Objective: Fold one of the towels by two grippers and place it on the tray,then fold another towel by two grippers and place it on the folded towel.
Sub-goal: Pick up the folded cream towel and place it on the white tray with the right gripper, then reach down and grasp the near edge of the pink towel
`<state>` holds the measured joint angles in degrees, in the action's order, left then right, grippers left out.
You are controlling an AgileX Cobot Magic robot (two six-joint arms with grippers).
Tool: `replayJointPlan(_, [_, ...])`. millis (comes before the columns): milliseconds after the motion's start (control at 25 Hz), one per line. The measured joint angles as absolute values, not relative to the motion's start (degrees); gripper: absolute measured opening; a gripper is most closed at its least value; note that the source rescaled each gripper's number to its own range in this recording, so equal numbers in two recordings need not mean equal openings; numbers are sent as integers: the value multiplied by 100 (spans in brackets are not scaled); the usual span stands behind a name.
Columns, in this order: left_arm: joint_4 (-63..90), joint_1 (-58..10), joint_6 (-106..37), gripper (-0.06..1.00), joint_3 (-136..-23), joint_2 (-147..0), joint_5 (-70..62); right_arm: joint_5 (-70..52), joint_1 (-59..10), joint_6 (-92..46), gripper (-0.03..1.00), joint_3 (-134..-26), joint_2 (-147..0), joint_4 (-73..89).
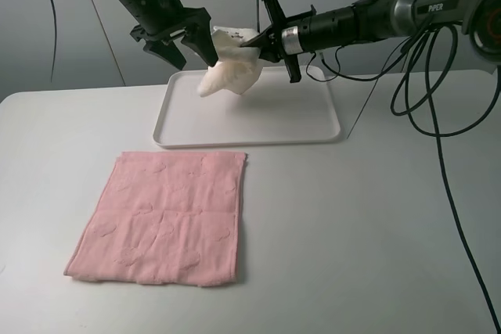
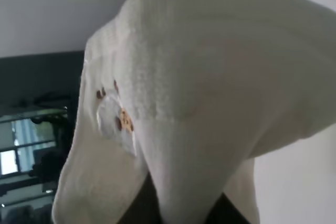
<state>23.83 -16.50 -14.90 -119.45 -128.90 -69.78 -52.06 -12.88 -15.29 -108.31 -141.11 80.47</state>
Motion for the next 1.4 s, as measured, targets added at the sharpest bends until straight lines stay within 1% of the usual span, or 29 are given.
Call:
replayJointPlan(200, [2383, -1650, -1490, 92, -11945, -12890, -6978, -5219, -1409, -1102, 8, -10831, -14121, 6756])
replayJointPlan(520, [2418, -1650, -1490, 92, -11945, -12890, -6978, -4733, -1651, -552, 10, -10831, -14121, 5145])
replayJointPlan(560, [2418, -1650, -1490, 92, -11945, -12890, -6978, -4648, -1682, -538, 14, -10831, -14121, 5002])
replayJointPlan(600, [2418, -1650, -1490, 92, -11945, -12890, -6978, -4594, -1727, -538, 23, -10831, -14121, 4886])
replayJointPlan(640, [2418, -1650, -1490, 92, -11945, -12890, -6978, -4543, -1758, -538, 37, -10831, -14121, 4815])
replayJointPlan(680, [2418, -1650, -1490, 92, -11945, -12890, -6978, -4503, -1787, -561, 53, -10831, -14121, 4788])
replayJointPlan(760, [2418, -1650, -1490, 92, -11945, -12890, -6978, -4505, -1811, -670, 79, -10831, -14121, 4733])
replayJointPlan(800, [2418, -1650, -1490, 92, -11945, -12890, -6978, -4519, -1821, -742, 87, -10831, -14121, 4696])
replayJointPlan(840, [2418, -1650, -1490, 92, -11945, -12890, -6978, -4575, -1821, -813, 90, -10831, -14121, 4638])
replayJointPlan(920, [2407, -1650, -1490, 92, -11945, -12890, -6978, -4633, -1821, -892, 91, -10831, -14089, 4247])
replayJointPlan(1040, [2350, -1650, -1550, 92, -11945, -12890, -6978, -4710, -1821, -948, 88, -10831, -13890, 3467])
replayJointPlan(1200, [2179, -1650, -1625, 92, -11945, -12890, -6978, -4842, -1821, -1003, 88, -10831, -13364, 2494])
replayJointPlan(1400, [1523, -1650, -1646, 92, -11945, -12711, -6978, -5293, -1821, -1114, 93, -10831, -12680, 1548])
